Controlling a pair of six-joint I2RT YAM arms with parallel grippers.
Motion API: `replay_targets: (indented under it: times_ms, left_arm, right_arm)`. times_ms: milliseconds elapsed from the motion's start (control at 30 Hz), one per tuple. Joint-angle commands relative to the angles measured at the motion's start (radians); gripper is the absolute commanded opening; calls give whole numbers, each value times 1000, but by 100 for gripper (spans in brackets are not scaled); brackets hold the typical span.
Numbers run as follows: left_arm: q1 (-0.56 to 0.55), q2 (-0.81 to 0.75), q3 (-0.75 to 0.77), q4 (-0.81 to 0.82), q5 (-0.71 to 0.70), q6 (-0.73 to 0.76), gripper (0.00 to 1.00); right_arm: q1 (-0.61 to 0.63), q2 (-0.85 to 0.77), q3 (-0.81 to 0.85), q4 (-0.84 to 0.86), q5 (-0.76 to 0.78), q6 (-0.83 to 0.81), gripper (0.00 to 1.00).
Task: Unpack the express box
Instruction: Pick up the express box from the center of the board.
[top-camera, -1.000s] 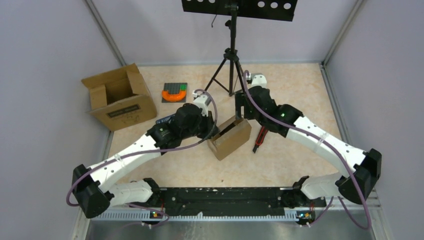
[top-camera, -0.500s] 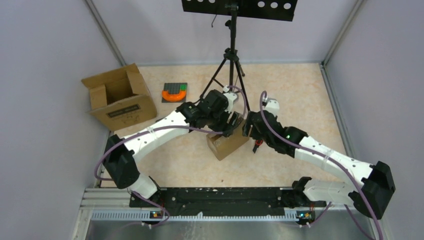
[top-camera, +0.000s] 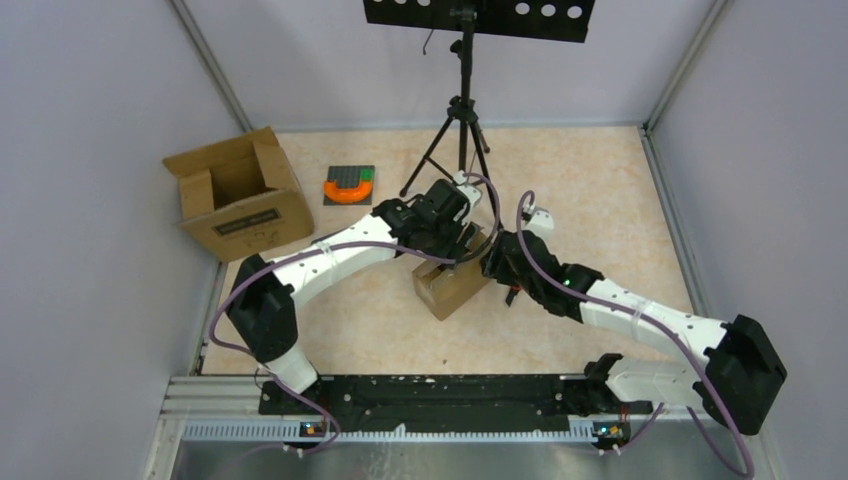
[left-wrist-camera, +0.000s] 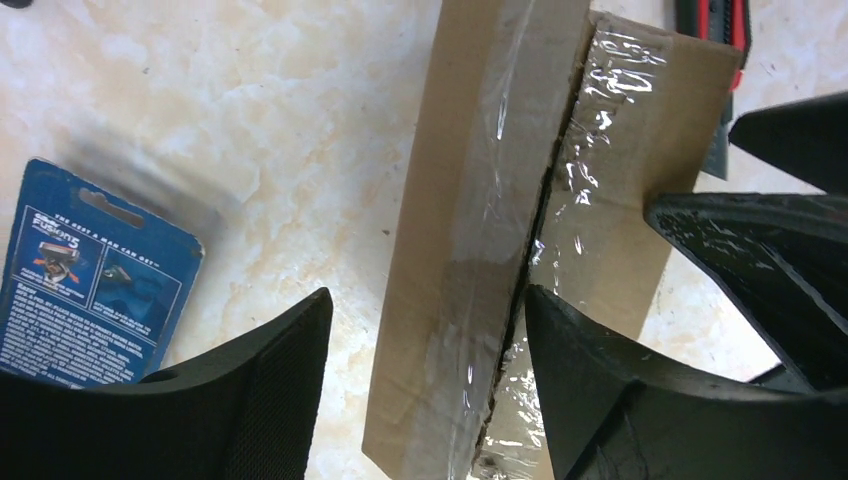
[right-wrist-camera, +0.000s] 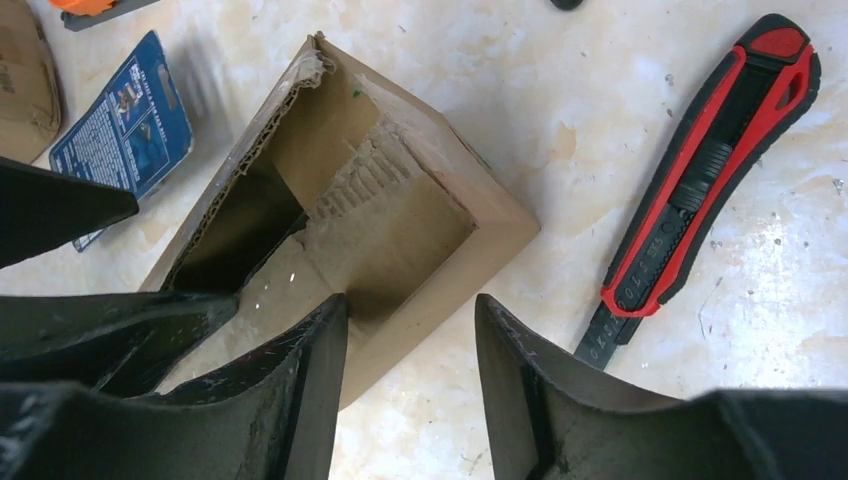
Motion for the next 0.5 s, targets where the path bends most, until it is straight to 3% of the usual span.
replay_targets:
  times_ms: [0, 100, 300, 400, 467]
  left_arm:
    - [-3, 26, 48, 21, -100, 23, 72]
    - [-2, 39, 59, 33, -133, 29, 65]
    - [21, 30, 64, 65, -129, 31, 30]
    - [61, 12, 58, 64, -75, 21, 4]
    - [70, -25, 44, 79, -49, 17, 0]
  right_arm:
    - [-9, 13, -17, 39, -8, -4, 46]
    - [-12, 15, -19, 38, -7, -15, 45]
    - [-24, 16, -12, 42, -16, -42, 42]
    - [-31, 31, 6, 49, -30, -66, 42]
    - [-32, 32, 24, 52, -36, -81, 44]
